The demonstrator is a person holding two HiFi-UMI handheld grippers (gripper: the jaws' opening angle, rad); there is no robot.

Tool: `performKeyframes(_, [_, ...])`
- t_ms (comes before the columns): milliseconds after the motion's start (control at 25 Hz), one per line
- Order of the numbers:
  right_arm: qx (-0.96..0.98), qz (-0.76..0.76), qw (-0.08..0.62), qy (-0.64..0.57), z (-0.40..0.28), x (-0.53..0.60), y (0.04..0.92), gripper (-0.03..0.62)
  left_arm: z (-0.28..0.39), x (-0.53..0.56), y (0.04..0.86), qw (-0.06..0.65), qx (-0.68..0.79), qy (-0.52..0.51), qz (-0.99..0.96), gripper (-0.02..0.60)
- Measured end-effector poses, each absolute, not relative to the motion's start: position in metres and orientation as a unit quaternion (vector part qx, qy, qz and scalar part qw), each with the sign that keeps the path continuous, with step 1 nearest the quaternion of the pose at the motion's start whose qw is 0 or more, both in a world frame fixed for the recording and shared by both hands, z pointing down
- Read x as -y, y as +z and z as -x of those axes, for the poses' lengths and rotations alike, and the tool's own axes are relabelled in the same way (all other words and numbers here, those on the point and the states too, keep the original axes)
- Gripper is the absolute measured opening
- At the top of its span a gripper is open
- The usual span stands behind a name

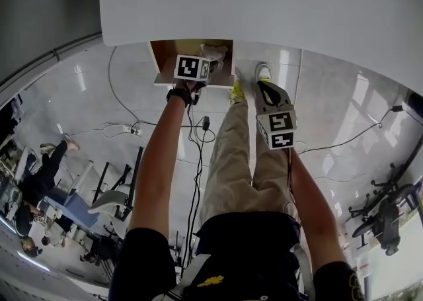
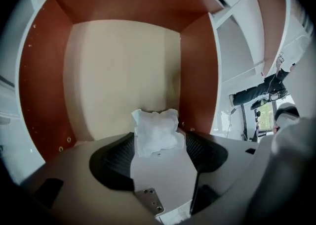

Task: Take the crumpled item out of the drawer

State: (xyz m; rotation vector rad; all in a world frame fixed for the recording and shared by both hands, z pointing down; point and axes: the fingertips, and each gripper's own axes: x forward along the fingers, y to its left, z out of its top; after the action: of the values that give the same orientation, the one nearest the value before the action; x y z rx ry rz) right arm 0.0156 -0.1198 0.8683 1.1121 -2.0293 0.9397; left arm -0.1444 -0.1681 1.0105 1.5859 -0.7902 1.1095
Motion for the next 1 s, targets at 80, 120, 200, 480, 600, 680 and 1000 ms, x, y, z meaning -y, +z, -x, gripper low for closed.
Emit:
performKeyframes(80, [0.768,-0.421,0.316,0.364,-0.016,0.113,0.873,0.028,0.14,0.165,1.022,0.51,0.312,0.475,-0.646,0.39])
performKeyframes(120, [0.768,-0.42,0.316,0.366,-0.017,0.111,0.875,0.028,0.138,0.164,1.027,0.512,0.306,0.486,-0.639,0.392])
performKeyframes(200, [0.767,-0.419,0.315,0.37,-0.019,0.107,0.876,0.028,0.136,0.162,1.035,0.511,0.299,0.512,-0.621,0.399])
performKeyframes(480, [0.765,-0.421,0.311,0.376,-0.02,0.094,0.877,0.028,0.14,0.158,1.06,0.47,0.326,0.539,-0.618,0.242])
performKeyframes(600, [0.767,-0.422,0.313,0.368,-0.021,0.098,0.869,0.028,0.144,0.169,1.049,0.444,0.36,0.523,-0.632,0.206])
performKeyframes(680, [0.769,-0.425,0.314,0.36,-0.024,0.105,0.857,0.028,0.146,0.169,1.032,0.442,0.377,0.508,-0.636,0.175])
performKeyframes(1000, [0.802,-0.419,0.294,0.306,-0.033,0.147,0.714,0.028,0.144,0.159,0.841,0.374,0.452,0.424,-0.69,0.107])
